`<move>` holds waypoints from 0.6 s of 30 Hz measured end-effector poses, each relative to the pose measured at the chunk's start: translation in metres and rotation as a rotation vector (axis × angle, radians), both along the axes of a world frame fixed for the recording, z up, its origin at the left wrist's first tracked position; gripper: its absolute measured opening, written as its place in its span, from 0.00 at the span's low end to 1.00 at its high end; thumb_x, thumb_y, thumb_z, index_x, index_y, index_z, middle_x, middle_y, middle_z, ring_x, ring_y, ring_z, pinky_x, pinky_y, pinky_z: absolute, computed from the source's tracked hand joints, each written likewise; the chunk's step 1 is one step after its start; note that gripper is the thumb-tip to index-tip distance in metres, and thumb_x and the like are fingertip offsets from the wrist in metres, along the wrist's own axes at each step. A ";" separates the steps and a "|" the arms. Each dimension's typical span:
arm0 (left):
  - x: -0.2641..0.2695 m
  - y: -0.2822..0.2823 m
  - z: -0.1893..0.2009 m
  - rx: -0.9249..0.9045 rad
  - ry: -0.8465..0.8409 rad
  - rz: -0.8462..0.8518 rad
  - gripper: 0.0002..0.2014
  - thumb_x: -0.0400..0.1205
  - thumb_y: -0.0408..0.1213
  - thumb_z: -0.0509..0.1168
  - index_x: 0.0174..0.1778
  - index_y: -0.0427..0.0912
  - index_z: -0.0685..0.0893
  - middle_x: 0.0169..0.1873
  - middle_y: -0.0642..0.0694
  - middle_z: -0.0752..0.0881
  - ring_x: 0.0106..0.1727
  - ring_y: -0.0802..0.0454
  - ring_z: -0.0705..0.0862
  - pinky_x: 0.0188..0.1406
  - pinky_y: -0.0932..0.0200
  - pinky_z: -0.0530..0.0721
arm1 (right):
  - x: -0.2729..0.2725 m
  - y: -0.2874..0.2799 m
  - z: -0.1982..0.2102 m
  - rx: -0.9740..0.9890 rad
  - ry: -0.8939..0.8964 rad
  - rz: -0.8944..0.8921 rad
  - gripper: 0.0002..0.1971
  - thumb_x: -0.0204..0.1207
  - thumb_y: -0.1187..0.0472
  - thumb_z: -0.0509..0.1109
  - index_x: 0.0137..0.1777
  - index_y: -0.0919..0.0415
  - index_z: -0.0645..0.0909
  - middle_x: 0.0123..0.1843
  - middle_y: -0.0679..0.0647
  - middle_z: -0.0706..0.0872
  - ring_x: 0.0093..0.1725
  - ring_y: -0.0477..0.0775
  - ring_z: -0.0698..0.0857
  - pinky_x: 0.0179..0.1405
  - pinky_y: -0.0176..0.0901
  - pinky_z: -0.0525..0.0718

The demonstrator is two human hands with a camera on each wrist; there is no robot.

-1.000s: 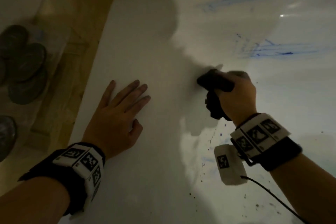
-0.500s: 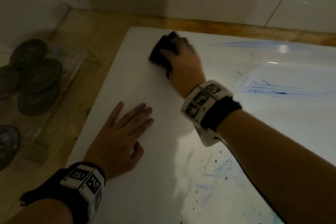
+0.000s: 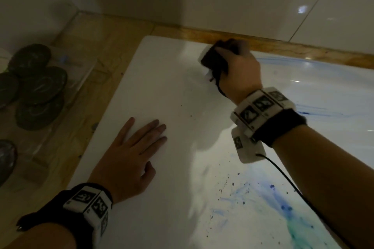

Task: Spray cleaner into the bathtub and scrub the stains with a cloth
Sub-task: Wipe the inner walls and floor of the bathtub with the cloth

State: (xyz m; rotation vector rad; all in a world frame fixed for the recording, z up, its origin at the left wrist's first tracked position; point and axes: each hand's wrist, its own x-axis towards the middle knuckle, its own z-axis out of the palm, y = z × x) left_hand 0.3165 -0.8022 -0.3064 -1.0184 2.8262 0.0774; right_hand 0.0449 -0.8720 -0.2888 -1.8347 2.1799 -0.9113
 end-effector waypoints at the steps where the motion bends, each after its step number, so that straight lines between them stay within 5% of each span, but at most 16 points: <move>1: 0.000 0.000 0.000 0.002 -0.006 -0.001 0.28 0.72 0.41 0.54 0.69 0.41 0.79 0.76 0.47 0.69 0.79 0.52 0.61 0.79 0.39 0.54 | 0.008 -0.003 -0.001 0.043 0.054 0.065 0.20 0.78 0.61 0.66 0.70 0.58 0.76 0.72 0.61 0.71 0.67 0.63 0.74 0.67 0.46 0.73; 5: -0.001 0.001 -0.001 -0.010 0.006 0.002 0.28 0.72 0.41 0.54 0.69 0.41 0.79 0.76 0.47 0.68 0.79 0.53 0.60 0.80 0.41 0.51 | 0.052 0.015 -0.021 0.061 0.063 0.337 0.27 0.68 0.73 0.72 0.68 0.60 0.79 0.68 0.68 0.76 0.63 0.71 0.78 0.60 0.53 0.78; 8: 0.000 0.001 -0.002 -0.028 0.014 -0.007 0.28 0.72 0.40 0.54 0.70 0.41 0.79 0.76 0.47 0.67 0.79 0.52 0.60 0.80 0.40 0.50 | 0.065 0.044 -0.052 -0.062 0.013 0.305 0.31 0.56 0.75 0.81 0.62 0.61 0.84 0.61 0.69 0.82 0.48 0.72 0.85 0.47 0.54 0.86; 14: 0.000 0.001 -0.003 -0.051 0.031 -0.022 0.27 0.72 0.39 0.55 0.68 0.40 0.81 0.75 0.44 0.71 0.78 0.49 0.65 0.75 0.33 0.60 | 0.074 0.123 -0.100 0.077 -0.134 0.277 0.32 0.57 0.67 0.83 0.62 0.54 0.76 0.63 0.61 0.79 0.50 0.65 0.86 0.49 0.52 0.88; 16: -0.001 0.001 -0.003 -0.052 0.038 -0.023 0.27 0.72 0.39 0.55 0.68 0.40 0.81 0.75 0.45 0.71 0.78 0.49 0.65 0.75 0.33 0.60 | 0.066 0.141 -0.107 0.135 -0.202 0.233 0.24 0.61 0.63 0.81 0.58 0.56 0.79 0.63 0.54 0.76 0.49 0.60 0.87 0.51 0.44 0.87; 18: -0.001 0.000 -0.003 -0.054 0.045 -0.025 0.27 0.72 0.39 0.54 0.68 0.40 0.81 0.75 0.45 0.71 0.78 0.49 0.65 0.76 0.34 0.59 | 0.059 0.150 -0.101 0.089 -0.301 0.119 0.17 0.61 0.62 0.80 0.51 0.59 0.84 0.60 0.52 0.78 0.50 0.50 0.85 0.53 0.23 0.77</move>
